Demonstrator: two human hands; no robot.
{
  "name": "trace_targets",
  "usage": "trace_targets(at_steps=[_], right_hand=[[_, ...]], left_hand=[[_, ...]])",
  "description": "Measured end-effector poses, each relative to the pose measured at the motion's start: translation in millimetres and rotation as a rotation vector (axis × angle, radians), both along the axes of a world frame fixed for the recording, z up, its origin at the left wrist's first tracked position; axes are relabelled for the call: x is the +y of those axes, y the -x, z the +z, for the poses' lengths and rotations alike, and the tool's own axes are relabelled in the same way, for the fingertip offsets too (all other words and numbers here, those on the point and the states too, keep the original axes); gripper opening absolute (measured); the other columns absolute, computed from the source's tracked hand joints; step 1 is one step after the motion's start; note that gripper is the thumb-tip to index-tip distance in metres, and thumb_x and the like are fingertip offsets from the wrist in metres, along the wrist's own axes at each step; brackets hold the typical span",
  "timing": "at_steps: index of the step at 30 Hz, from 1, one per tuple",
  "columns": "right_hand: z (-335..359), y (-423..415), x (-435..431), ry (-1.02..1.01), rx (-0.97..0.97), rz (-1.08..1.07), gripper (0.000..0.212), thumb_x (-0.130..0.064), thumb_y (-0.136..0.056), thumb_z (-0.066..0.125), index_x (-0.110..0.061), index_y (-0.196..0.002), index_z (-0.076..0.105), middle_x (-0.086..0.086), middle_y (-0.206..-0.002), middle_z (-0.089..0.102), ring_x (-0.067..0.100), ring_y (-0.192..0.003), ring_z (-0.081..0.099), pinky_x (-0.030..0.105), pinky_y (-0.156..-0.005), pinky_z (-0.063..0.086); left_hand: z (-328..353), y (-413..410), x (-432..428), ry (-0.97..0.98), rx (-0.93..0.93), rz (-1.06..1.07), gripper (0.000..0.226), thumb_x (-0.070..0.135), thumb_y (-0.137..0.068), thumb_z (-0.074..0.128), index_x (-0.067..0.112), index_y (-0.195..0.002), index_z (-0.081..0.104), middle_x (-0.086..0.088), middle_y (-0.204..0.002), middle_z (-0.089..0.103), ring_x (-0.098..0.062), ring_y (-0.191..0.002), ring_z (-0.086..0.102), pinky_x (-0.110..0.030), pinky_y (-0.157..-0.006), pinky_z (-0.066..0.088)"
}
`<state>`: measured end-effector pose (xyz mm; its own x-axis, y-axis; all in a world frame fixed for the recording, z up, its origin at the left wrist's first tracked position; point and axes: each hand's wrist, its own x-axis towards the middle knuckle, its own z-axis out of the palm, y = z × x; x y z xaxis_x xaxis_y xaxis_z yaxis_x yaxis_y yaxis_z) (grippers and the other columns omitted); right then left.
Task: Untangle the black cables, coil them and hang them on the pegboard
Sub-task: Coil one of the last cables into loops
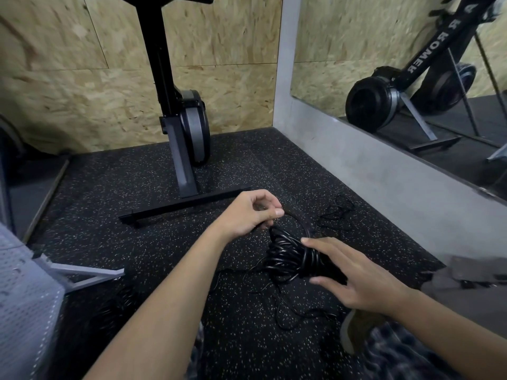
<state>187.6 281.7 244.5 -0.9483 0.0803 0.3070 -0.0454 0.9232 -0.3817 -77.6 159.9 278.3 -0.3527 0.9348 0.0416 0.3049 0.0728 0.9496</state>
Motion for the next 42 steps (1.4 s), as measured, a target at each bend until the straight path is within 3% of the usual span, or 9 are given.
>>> trace_targets(at_steps=[4, 8, 11, 18, 23, 26, 29, 34, 42], right_hand=[[2.5, 2.4, -6.6, 0.122, 0.087, -0.086, 0.068, -0.058, -0.099, 0.056, -0.054, -0.156, 0.02, -0.027, -0.148, 0.039, -0.004, -0.131, 0.047, 0.009, -0.102, 0.042], [4.8, 3.0, -8.2, 0.246, 0.165, -0.195, 0.07, -0.049, -0.095, 0.063, -0.061, -0.151, 0.022, -0.024, -0.147, 0.047, -0.004, -0.13, 0.052, 0.023, -0.105, 0.046], [7.0, 10.9, -11.7, 0.306, 0.245, -0.293, 0.069, -0.042, -0.094, 0.066, -0.061, -0.147, 0.025, -0.02, -0.135, 0.058, -0.002, -0.115, 0.063, 0.018, -0.094, 0.053], [-1.1, 21.5, -2.4, 0.486, 0.299, -0.538, 0.064, -0.034, -0.096, 0.072, -0.039, -0.148, 0.036, -0.024, -0.119, 0.065, -0.004, -0.107, 0.067, 0.044, -0.093, 0.06], [1.1, 16.7, -0.1, 0.554, 0.272, -0.611, 0.064, -0.04, -0.094, 0.072, -0.044, -0.147, 0.036, -0.016, -0.126, 0.067, -0.001, -0.121, 0.062, 0.052, -0.103, 0.054], [5.7, 14.1, 2.0, 0.575, 0.267, -0.631, 0.063, -0.047, -0.092, 0.071, -0.049, -0.145, 0.036, -0.006, -0.137, 0.065, 0.018, -0.138, 0.053, 0.058, -0.111, 0.046], [9.1, 14.2, -3.9, 0.598, 0.268, -0.591, 0.062, -0.039, -0.094, 0.071, -0.043, -0.146, 0.037, -0.019, -0.123, 0.069, 0.005, -0.119, 0.065, 0.052, -0.103, 0.055], [12.2, 18.0, -9.0, 0.65, 0.295, -0.579, 0.061, -0.04, -0.095, 0.07, -0.04, -0.147, 0.038, -0.026, -0.116, 0.068, -0.001, -0.116, 0.064, 0.045, -0.104, 0.054], [11.6, 17.0, -6.1, 0.699, 0.292, -0.557, 0.067, -0.06, -0.087, 0.071, -0.046, -0.144, 0.038, -0.021, -0.13, 0.065, 0.007, -0.131, 0.057, 0.052, -0.114, 0.044]], left_hand=[[-5.8, -4.1, 3.4, 0.023, -0.065, -0.026, 0.007, 0.02, -0.094, 0.076, 0.013, -0.095, 0.076, -0.004, -0.084, 0.072, -0.023, -0.077, 0.065, -0.029, -0.072, 0.054], [-14.0, -7.5, -0.7, 0.123, -0.263, -0.108, 0.018, -0.003, -0.097, 0.065, 0.009, -0.093, 0.078, -0.008, -0.079, 0.073, -0.012, -0.062, 0.064, -0.023, -0.058, 0.052], [-15.4, -23.6, 0.0, 0.133, -0.371, -0.115, 0.016, -0.004, -0.099, 0.061, 0.003, -0.095, 0.075, -0.008, -0.078, 0.072, -0.008, -0.058, 0.06, -0.017, -0.052, 0.047], [-20.4, -69.6, 15.3, 0.047, -0.39, 0.097, 0.015, -0.003, -0.099, 0.059, 0.002, -0.097, 0.073, -0.014, -0.088, 0.075, -0.017, -0.073, 0.07, -0.026, -0.072, 0.058], [-5.3, -73.3, 4.4, -0.066, -0.516, -0.125, 0.033, 0.017, -0.1, 0.051, 0.0, -0.119, 0.073, -0.016, -0.114, 0.076, -0.029, -0.112, 0.073, -0.039, -0.1, 0.057], [1.6, -75.4, 1.5, -0.079, -0.347, -0.181, 0.031, 0.011, -0.103, 0.057, 0.003, -0.131, 0.066, -0.014, -0.119, 0.075, -0.024, -0.111, 0.073, -0.037, -0.099, 0.058], [-0.1, -79.9, 6.9, -0.148, -0.116, -0.055, 0.019, 0.009, -0.1, 0.067, 0.008, -0.118, 0.073, -0.009, -0.098, 0.079, -0.02, -0.089, 0.077, -0.035, -0.083, 0.062], [5.1, -76.2, 9.7, -0.187, -0.103, 0.023, 0.016, 0.017, -0.103, 0.064, 0.009, -0.109, 0.076, -0.006, -0.077, 0.072, -0.02, -0.063, 0.064, -0.026, -0.059, 0.048], [6.5, -76.8, 8.9, -0.138, 0.19, 0.007, 0.02, 0.031, -0.106, 0.06, 0.025, -0.095, 0.075, -0.002, -0.07, 0.074, -0.009, -0.056, 0.06, -0.023, -0.063, 0.046]])
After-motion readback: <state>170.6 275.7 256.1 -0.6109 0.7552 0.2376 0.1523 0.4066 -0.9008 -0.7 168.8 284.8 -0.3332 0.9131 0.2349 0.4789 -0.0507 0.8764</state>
